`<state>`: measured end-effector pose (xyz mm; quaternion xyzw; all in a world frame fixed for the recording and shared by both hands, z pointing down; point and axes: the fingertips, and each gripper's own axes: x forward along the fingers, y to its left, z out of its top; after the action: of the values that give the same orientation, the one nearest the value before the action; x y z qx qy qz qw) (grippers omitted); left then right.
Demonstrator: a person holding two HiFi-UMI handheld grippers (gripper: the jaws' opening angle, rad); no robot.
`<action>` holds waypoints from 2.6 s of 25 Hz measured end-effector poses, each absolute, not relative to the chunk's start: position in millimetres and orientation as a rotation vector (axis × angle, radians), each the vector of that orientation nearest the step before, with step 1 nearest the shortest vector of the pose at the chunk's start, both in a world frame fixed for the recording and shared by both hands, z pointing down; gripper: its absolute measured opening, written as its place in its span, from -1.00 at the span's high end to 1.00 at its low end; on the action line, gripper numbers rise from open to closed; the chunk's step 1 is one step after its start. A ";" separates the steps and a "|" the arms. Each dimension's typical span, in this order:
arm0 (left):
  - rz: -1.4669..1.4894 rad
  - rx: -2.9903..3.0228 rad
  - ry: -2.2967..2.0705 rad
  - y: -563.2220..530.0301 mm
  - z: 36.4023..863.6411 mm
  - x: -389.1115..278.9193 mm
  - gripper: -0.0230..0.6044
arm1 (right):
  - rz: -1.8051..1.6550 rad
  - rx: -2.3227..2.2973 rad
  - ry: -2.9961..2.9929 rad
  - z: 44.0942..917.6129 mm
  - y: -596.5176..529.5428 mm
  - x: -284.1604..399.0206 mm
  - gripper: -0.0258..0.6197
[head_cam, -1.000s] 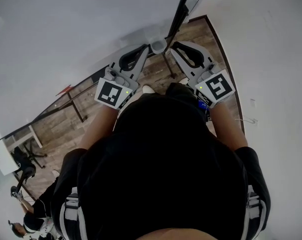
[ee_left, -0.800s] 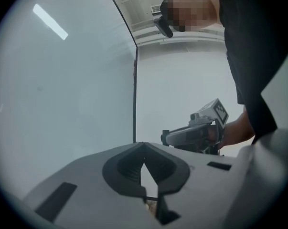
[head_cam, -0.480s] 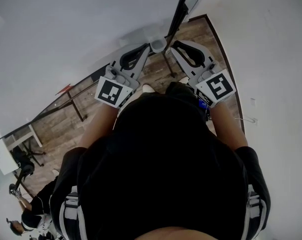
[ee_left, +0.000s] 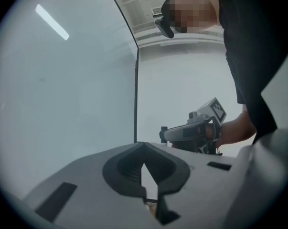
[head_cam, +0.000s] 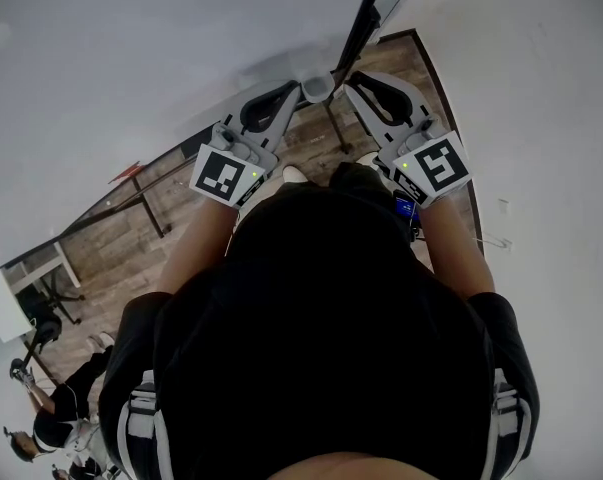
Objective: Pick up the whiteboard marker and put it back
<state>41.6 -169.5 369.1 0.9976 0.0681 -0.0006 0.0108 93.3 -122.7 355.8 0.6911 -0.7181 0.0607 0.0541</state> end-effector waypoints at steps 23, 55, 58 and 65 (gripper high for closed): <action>-0.054 3.114 0.076 -202.2 414.3 55.3 0.92 | 0.278 2.096 -2.148 421.0 -188.6 111.7 0.73; 0.024 3.080 0.046 -205.5 441.2 55.6 0.92 | 0.684 2.141 -2.002 547.8 -204.0 127.7 0.73; 0.022 3.079 0.040 -205.1 441.3 53.2 0.92 | 0.713 2.139 -1.988 556.1 -204.7 125.6 0.73; 0.042 3.071 0.031 -201.3 443.9 49.3 0.91 | 0.770 2.102 -1.945 575.9 -202.1 121.8 0.73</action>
<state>49.3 -201.3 443.9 0.9993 0.0100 0.0135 0.0348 121.8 -202.1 575.9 0.7062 -0.6532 0.2587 0.0878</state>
